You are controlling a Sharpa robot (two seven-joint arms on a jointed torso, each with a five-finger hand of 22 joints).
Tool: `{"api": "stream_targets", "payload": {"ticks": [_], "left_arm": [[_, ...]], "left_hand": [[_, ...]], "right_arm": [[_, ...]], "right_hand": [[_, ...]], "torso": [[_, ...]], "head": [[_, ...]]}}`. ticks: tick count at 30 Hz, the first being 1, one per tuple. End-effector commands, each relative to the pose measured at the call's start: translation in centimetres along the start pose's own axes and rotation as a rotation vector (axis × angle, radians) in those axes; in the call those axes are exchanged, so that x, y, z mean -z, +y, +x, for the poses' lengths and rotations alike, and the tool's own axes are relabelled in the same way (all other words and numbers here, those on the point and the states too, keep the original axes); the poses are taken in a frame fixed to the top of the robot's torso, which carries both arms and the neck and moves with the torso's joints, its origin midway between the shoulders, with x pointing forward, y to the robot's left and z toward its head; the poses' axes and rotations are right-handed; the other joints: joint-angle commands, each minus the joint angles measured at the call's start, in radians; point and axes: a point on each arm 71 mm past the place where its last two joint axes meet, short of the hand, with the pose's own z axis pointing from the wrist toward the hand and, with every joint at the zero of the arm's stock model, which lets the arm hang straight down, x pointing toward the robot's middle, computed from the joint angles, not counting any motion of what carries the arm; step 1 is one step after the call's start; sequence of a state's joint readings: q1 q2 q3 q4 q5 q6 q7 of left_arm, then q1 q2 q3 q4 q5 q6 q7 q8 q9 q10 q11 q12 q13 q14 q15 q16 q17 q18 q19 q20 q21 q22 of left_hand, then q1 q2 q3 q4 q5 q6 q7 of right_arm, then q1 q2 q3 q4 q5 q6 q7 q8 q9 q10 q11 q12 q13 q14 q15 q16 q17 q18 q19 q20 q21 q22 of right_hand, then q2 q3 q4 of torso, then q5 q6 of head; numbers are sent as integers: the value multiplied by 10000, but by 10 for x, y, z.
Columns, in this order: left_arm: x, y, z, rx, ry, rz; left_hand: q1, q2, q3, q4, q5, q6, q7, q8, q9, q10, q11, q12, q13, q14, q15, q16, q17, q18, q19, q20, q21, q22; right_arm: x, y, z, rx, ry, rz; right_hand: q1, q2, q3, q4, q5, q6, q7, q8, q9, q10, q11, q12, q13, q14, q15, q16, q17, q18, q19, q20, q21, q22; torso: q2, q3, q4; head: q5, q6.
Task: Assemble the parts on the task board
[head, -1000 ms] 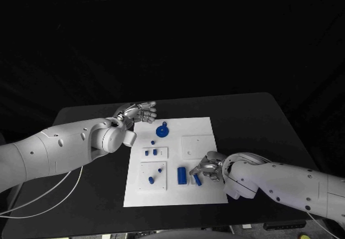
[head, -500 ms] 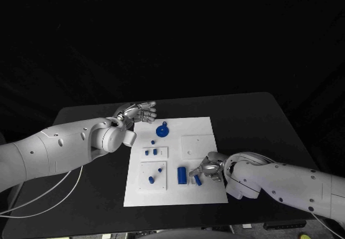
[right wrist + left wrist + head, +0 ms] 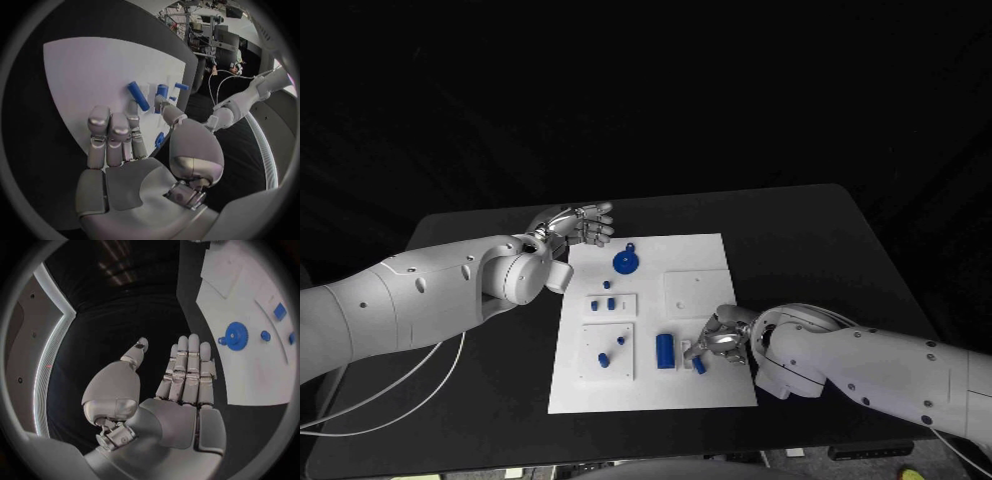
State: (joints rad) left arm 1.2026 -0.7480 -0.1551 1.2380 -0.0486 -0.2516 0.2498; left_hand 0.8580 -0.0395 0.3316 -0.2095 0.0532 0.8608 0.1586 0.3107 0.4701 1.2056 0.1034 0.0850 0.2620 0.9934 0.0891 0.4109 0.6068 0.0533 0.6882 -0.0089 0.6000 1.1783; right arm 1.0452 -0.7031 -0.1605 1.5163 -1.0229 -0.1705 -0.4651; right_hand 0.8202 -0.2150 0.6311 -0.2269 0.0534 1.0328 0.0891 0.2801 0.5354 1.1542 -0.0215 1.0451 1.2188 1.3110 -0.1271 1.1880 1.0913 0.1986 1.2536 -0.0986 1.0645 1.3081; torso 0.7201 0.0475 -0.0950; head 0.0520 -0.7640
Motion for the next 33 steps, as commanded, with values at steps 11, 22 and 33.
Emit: {"api": "stream_targets", "payload": {"ticks": [11, 22, 33], "left_arm": [[0, 0, 2, -103, 99, -48], [0, 0, 2, -100, 123, -80], [0, 0, 2, -110, 127, -91]], "left_hand": [[66, 95, 13, -27, -7, 10, 11, 30, -14, 5, 6, -10, -2, 31, 12, -73, 33, 125, 47, -7, -62, 29], [91, 131, 26, -36, -5, 12, 11, 34, -16, 9, 6, -9, -2, 39, 12, -82, 47, 124, 51, -4, -64, 38], [93, 154, 27, -35, -4, 13, 12, 35, -18, 12, 5, -7, -1, 45, 13, -87, 56, 122, 54, -3, -66, 45]], "right_arm": [[-3, -4, 7, 573, 209, 61], [-3, -8, 8, -294, 288, 171], [-1, -9, 8, -1192, 466, 191]], "right_hand": [[1276, 687, 476, -622, 21, -17, 19, 28, -27, -35, 11, 12, -8, -27, 8, -55, 17, 632, -13, 62, -10, 107], [1010, 798, 416, -503, 420, 104, 5, 60, -61, 51, 0, 26, -36, 17, 9, -59, 19, 632, 19, 191, 19, 122], [431, 911, 174, -337, 556, 260, -44, 108, -93, 157, -43, 29, -77, 60, -21, -25, 46, 632, 76, 231, 60, 132]], "torso": [[2, 1, 7], [0, -3, 4], [3, 0, 1]], "head": [[9, -40], [19, -49], [32, -36]]}}
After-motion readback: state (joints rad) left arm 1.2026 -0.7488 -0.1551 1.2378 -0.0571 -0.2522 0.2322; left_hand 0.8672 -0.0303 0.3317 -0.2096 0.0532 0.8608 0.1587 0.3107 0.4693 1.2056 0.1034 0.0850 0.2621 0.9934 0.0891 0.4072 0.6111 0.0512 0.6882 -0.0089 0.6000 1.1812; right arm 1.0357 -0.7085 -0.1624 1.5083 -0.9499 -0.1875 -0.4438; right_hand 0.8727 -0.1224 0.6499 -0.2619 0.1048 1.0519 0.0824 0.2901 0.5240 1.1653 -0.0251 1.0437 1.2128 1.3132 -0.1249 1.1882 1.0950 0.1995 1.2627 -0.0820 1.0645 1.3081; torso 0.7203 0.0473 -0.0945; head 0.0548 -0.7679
